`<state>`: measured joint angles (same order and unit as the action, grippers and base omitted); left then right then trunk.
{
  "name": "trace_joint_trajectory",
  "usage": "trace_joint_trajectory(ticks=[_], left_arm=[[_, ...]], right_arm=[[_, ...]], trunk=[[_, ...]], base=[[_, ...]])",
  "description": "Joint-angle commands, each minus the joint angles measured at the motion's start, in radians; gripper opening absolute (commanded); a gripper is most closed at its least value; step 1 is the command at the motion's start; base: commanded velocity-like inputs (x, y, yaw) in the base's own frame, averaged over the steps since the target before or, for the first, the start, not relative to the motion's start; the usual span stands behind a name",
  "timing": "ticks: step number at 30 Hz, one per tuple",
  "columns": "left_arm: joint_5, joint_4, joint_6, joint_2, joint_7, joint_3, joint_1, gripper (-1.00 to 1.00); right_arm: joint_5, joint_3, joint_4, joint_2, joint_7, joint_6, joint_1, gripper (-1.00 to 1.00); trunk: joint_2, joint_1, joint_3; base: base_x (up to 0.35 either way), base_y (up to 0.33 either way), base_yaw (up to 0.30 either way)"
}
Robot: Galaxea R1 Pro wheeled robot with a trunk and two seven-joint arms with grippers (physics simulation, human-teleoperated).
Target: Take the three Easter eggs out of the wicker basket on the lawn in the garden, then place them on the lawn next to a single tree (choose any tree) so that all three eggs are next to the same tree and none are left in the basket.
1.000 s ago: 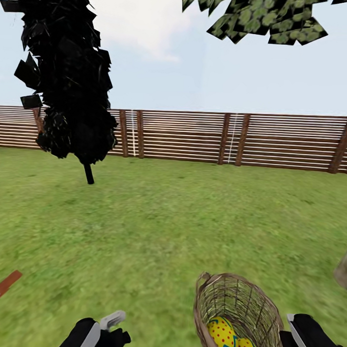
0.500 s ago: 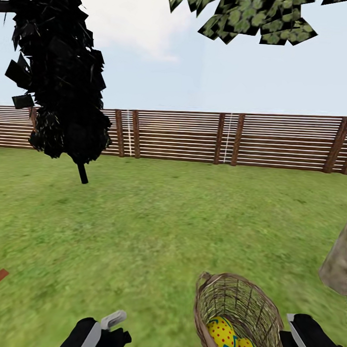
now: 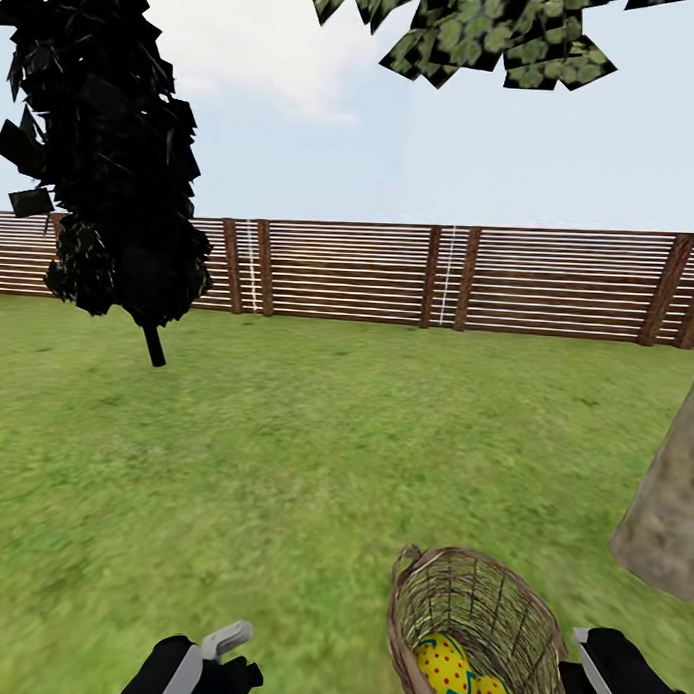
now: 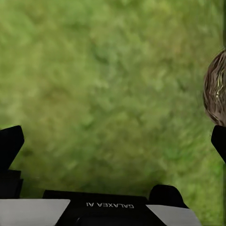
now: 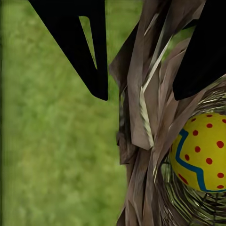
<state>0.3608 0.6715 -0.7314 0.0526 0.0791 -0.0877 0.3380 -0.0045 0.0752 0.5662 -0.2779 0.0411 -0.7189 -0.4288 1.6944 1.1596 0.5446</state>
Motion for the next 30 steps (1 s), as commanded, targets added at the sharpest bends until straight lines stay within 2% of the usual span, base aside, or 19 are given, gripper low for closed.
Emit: trace_joint_trajectory(ticks=[1,17,30], left_arm=[[0.01,0.002,-0.006,0.001,0.008,-0.004,0.0,1.0],[0.01,0.002,-0.005,0.001,0.007,-0.003,0.0,1.0],[0.01,0.002,-0.005,0.001,0.007,-0.003,0.001,1.0]], right_arm=[[-0.006,0.001,0.001,0.0,0.002,-0.004,-0.001,-1.0],[-0.006,0.001,0.001,0.0,0.002,-0.004,0.0,-1.0],[-0.006,0.001,0.001,0.0,0.002,-0.005,-0.001,-1.0]], trunk=[[0.001,0.0,0.001],[0.001,0.0,0.001],[0.001,0.0,0.001]], base=[[-0.183,-0.297,0.0],[-0.137,-0.304,0.0],[-0.005,-0.333,0.0]])
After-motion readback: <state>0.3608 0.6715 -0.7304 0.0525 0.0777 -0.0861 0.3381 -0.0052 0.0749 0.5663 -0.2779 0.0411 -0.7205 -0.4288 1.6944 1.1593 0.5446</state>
